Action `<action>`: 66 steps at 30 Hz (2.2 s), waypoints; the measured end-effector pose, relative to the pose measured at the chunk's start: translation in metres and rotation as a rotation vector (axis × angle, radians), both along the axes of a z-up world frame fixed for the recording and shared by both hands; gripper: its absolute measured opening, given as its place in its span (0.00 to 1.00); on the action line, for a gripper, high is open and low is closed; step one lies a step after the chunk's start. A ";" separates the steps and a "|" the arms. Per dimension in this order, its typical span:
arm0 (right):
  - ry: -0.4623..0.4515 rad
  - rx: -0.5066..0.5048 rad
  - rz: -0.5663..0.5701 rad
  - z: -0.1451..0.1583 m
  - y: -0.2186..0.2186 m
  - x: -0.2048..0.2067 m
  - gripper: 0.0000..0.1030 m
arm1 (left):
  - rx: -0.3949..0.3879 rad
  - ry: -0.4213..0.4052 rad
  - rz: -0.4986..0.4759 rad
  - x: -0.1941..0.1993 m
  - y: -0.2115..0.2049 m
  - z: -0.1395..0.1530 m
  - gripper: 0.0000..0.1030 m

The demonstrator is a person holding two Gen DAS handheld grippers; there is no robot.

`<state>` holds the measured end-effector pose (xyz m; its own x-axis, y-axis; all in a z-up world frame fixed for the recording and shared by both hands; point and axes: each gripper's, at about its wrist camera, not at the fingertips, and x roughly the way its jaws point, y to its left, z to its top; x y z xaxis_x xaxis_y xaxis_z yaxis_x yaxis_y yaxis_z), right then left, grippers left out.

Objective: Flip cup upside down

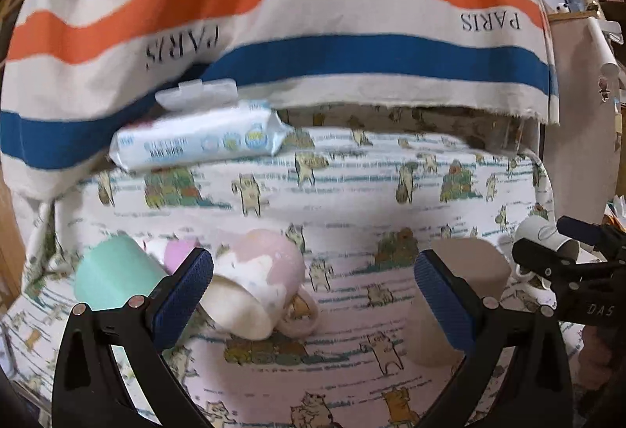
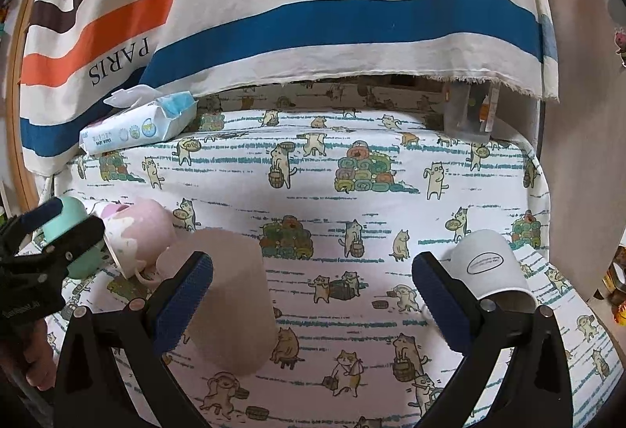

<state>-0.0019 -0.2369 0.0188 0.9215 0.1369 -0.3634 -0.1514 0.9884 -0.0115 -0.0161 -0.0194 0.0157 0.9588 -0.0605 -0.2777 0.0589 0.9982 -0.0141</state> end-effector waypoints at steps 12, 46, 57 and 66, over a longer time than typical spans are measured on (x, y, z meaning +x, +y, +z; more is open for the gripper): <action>-0.012 -0.044 -0.008 -0.005 0.006 -0.007 1.00 | 0.032 0.010 0.007 -0.001 -0.008 -0.005 0.99; 0.012 -0.015 -0.036 -0.006 -0.001 -0.003 1.00 | 0.043 0.011 0.016 -0.001 -0.009 -0.006 0.99; 0.013 -0.016 -0.036 -0.006 -0.002 -0.002 1.00 | 0.044 0.013 0.016 -0.001 -0.009 -0.006 0.99; 0.013 -0.015 -0.036 -0.006 -0.002 -0.002 1.00 | 0.048 0.020 0.013 0.000 -0.010 -0.007 0.99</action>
<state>-0.0042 -0.2393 0.0125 0.9208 0.0982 -0.3775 -0.1161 0.9929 -0.0250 -0.0164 -0.0296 0.0090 0.9536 -0.0341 -0.2992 0.0461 0.9984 0.0331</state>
